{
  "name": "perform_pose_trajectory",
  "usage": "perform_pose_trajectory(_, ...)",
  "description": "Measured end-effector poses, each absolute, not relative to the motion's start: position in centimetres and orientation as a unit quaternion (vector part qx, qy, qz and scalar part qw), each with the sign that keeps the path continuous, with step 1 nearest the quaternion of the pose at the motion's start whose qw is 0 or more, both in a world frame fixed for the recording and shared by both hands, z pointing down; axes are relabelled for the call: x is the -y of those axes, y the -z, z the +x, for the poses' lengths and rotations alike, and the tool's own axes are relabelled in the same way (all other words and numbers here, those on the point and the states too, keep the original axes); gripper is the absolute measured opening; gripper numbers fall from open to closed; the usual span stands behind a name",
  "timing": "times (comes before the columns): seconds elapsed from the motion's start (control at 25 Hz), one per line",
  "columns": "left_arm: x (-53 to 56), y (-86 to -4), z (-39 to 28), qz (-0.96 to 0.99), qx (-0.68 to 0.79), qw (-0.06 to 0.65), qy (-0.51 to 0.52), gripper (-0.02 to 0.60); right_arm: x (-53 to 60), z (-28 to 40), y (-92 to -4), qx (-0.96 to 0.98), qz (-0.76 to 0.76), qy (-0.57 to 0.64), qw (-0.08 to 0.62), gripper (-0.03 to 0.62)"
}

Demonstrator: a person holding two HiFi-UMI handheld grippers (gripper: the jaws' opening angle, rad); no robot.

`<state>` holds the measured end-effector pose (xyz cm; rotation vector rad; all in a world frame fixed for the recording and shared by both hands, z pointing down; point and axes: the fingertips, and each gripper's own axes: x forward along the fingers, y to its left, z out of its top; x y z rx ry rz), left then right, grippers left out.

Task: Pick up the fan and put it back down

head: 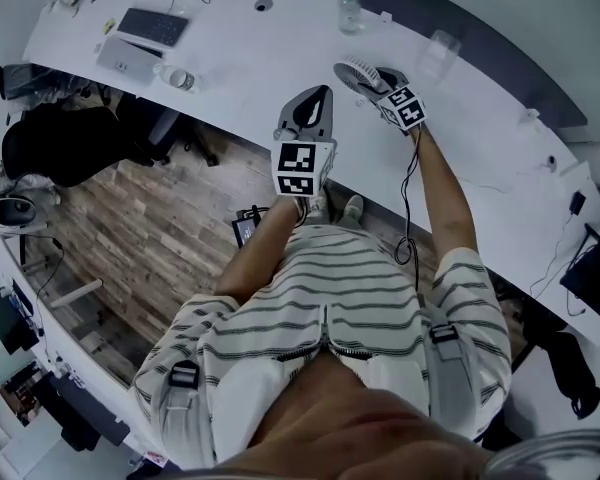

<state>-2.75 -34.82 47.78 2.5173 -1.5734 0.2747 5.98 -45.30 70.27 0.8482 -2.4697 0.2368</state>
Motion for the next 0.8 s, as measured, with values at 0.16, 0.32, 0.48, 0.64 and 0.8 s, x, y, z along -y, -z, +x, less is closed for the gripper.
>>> perform_pose_trajectory(0.16,34.8,-48.0,-2.8,0.842,0.525,0.087,-0.091,0.008,45.3,6.3,-69.3,0.909,0.328,-0.092,0.239,0.229)
perform_pose_trajectory(0.32,34.7,-47.8,-2.7,0.842,0.525,0.087,-0.089,0.009,44.9,7.1,-67.8,0.910,0.341,-0.096,0.215,0.230)
perform_pose_trajectory(0.48,34.4,-48.2,-2.5,0.842,0.524,0.088,-0.095,0.008,44.1,8.8,-65.0,0.904,0.382,-0.131,0.141,0.232)
perform_pose_trajectory(0.64,34.1,-47.9,-2.1,0.843,0.522,0.086,-0.094,0.009,43.2,9.6,-60.8,0.890,0.431,-0.127,0.078,0.229)
perform_pose_trajectory(0.8,33.8,-47.5,-1.7,0.845,0.521,0.081,-0.090,0.009,41.5,9.0,-57.0,0.885,0.449,-0.115,0.041,0.209)
